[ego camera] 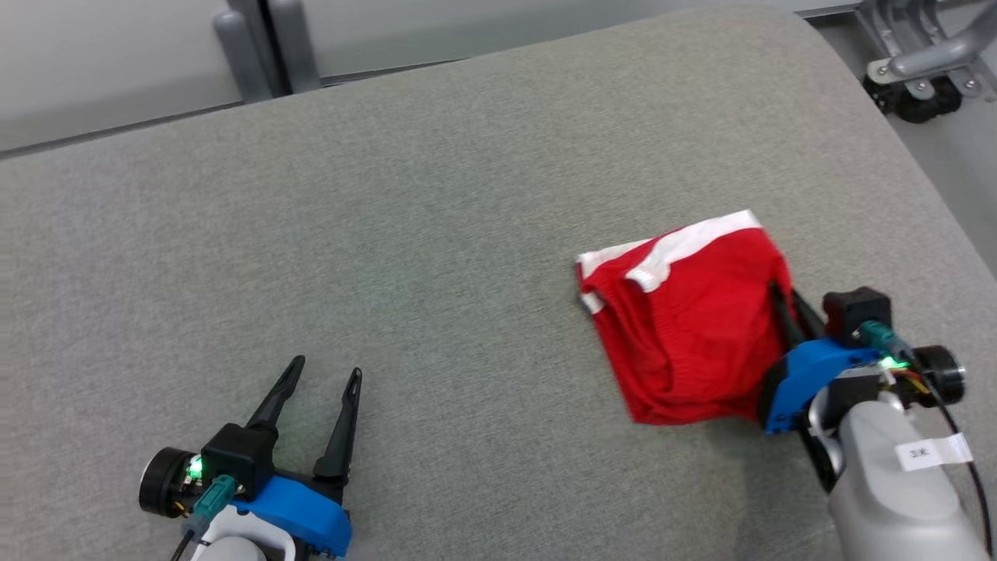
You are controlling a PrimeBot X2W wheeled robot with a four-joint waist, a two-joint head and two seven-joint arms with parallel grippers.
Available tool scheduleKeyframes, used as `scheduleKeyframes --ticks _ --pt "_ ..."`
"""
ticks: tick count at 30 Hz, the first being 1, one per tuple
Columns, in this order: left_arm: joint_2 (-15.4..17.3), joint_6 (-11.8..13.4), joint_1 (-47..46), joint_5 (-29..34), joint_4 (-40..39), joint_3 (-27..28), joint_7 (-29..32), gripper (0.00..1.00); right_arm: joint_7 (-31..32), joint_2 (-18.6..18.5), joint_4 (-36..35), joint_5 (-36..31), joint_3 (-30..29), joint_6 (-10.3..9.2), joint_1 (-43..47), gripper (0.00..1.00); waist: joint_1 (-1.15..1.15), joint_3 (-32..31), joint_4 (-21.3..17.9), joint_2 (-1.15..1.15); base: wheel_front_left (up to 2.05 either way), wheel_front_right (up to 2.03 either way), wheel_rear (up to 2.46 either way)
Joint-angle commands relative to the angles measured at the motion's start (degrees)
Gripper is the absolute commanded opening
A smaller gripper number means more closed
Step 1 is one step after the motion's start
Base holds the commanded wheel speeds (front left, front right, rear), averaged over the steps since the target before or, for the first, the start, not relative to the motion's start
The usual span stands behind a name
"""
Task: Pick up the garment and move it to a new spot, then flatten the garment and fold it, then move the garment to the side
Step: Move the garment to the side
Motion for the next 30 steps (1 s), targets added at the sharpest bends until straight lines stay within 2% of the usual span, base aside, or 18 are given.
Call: scheduleKeyframes --ticks 1,7,12,23,25,28,29,30 --pt "0.3 -0.1 -0.8 -0.4 -0.4 0.0 -0.3 1.0 0.7 -1.0 -0.6 -1.8 -1.8 -0.05 -0.6 0.0 -0.01 2.1 2.4 0.0 0.0 0.0 0.0" --pt "1.5 -0.1 -1.4 -1.4 -1.2 0.0 -0.3 1.0 6.7 -2.9 -7.0 -14.3 -16.0 -0.04 -0.8 0.0 -0.01 4.0 6.0 0.0 0.0 0.0 0.0" --pt "2.4 -0.1 -2.0 -1.8 -1.8 -0.1 -0.2 1.0 9.9 -3.6 -13.0 -20.4 -24.7 -0.05 0.2 0.0 -0.01 5.2 7.6 0.0 0.0 0.0 0.0" --pt "3.9 0.0 -2.9 -2.4 -2.4 0.3 -0.1 1.0 11.9 -2.8 -20.0 -23.9 -32.6 -0.06 -0.8 0.0 -0.01 7.6 9.0 0.0 0.0 0.0 0.0" --pt "4.0 0.0 -3.0 -2.6 -2.4 0.3 -0.1 1.0 11.5 -3.3 -20.1 -23.8 -33.3 -0.05 -1.0 0.0 -0.01 7.8 9.3 0.0 0.0 0.0 0.0" --pt "4.0 0.0 -3.1 -2.8 -2.2 0.4 -0.1 1.0 10.3 -7.2 -17.2 -21.9 -34.3 -0.06 -1.7 0.0 -0.01 7.9 9.7 0.0 0.0 0.0 0.0" --pt "4.1 0.0 -3.2 -2.8 -2.2 0.4 -0.1 1.0 9.6 -8.2 -16.2 -21.6 -34.4 -0.06 -2.0 0.05 -0.01 7.9 9.8 0.0 0.0 0.0 0.0" --pt "4.1 0.0 -3.2 -2.8 -2.1 0.4 -0.1 1.0 8.9 -9.3 -15.0 -21.3 -34.5 -0.05 -2.3 0.4 -0.01 7.9 9.9 0.0 0.0 0.0 0.0"
